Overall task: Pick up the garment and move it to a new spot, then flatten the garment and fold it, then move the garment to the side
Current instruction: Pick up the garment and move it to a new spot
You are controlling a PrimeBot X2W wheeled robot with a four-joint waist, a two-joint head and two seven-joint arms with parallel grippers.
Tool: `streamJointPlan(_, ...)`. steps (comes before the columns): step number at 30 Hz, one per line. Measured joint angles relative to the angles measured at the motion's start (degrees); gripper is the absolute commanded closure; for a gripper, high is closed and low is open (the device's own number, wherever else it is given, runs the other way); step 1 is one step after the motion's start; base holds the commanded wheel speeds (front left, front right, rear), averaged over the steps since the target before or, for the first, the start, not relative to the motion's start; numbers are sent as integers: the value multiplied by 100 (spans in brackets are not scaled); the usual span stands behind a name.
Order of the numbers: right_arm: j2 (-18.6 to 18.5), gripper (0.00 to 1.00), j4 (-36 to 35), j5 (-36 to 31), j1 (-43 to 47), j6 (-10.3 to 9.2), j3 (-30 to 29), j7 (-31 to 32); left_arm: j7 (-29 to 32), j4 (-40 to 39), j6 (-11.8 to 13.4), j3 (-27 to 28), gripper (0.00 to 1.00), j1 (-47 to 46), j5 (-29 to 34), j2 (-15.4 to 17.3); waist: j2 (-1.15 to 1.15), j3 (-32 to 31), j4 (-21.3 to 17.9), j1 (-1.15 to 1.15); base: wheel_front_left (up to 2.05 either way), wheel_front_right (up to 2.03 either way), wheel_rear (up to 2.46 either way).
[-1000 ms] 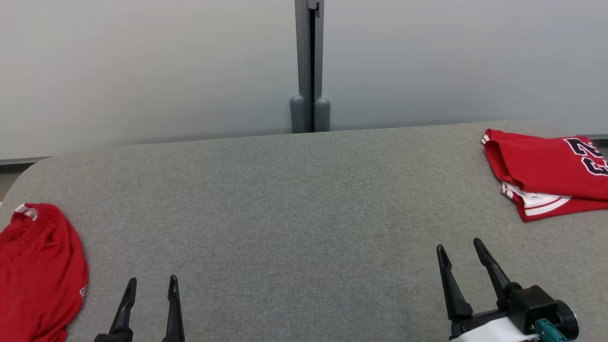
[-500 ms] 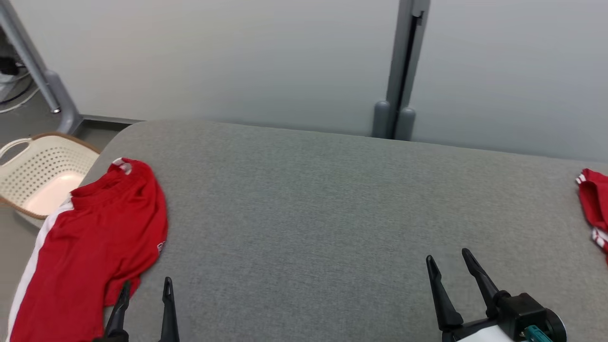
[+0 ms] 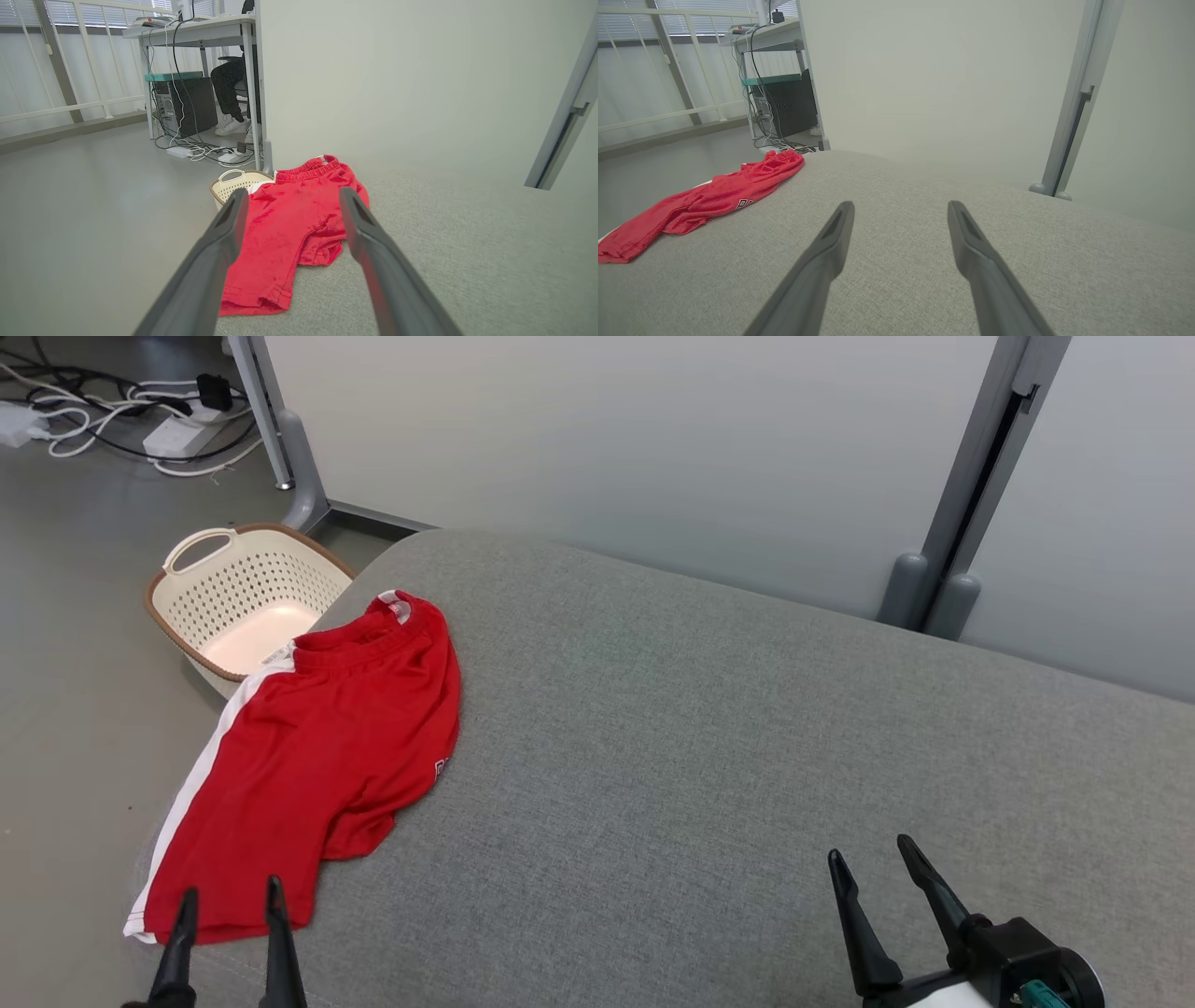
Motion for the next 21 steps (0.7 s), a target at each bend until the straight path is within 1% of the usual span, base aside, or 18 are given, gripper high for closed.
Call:
streamJointPlan(2,-1,0,5,-68,-25,0,-15,1,1,5,-51,149,0,-138,-48,2,0,102,9,0,0,0,0)
streamJointPlan(5,-47,0,11,-216,-192,0,-30,0,0,18,-198,321,0,-734,0,25,0,329,-19,0,0,0,0)
streamJointPlan(7,-165,0,8,-296,-339,0,-37,0,-1,137,-326,427,0,-1243,3,119,0,520,-56,0,0,0,0)
streamJointPlan(9,-289,0,-3,-360,-508,0,-70,1,-1,407,-468,512,0,-1828,2,278,0,744,-106,0,0,0,0)
streamJointPlan(12,-488,0,-53,-456,-759,0,-112,0,-1,1028,-676,564,0,-2808,-62,497,0,1121,-196,0,0,0,0)
streamJointPlan(14,-623,0,-99,-533,-916,0,-141,1,92,1720,-876,555,0,-3561,-267,654,0,1399,-260,0,0,0,0)
streamJointPlan(16,-742,0,-159,-602,-1070,0,-169,1,509,2409,-1042,503,0,-4319,-553,790,0,1687,-325,0,0,0,0)
streamJointPlan(17,-828,0,-198,-651,-1218,0,-187,0,985,3049,-1131,461,0,-5019,-917,879,0,1975,-397,0,0,0,0)
streamJointPlan(18,-861,0,-223,-665,-1282,0,-194,1,1173,3311,-1155,415,0,-5333,-1037,957,0,2116,-437,0,0,0,0)
streamJointPlan(19,-861,0,-223,-665,-1282,0,-194,1,1173,3311,-1155,415,0,-5333,-1037,957,0,2116,-437,0,0,0,0)
streamJointPlan(21,-925,0,-277,-709,-1423,0,-236,1,1543,3851,-1161,339,0,-5913,-1213,1126,0,2392,-524,0,0,0,0)
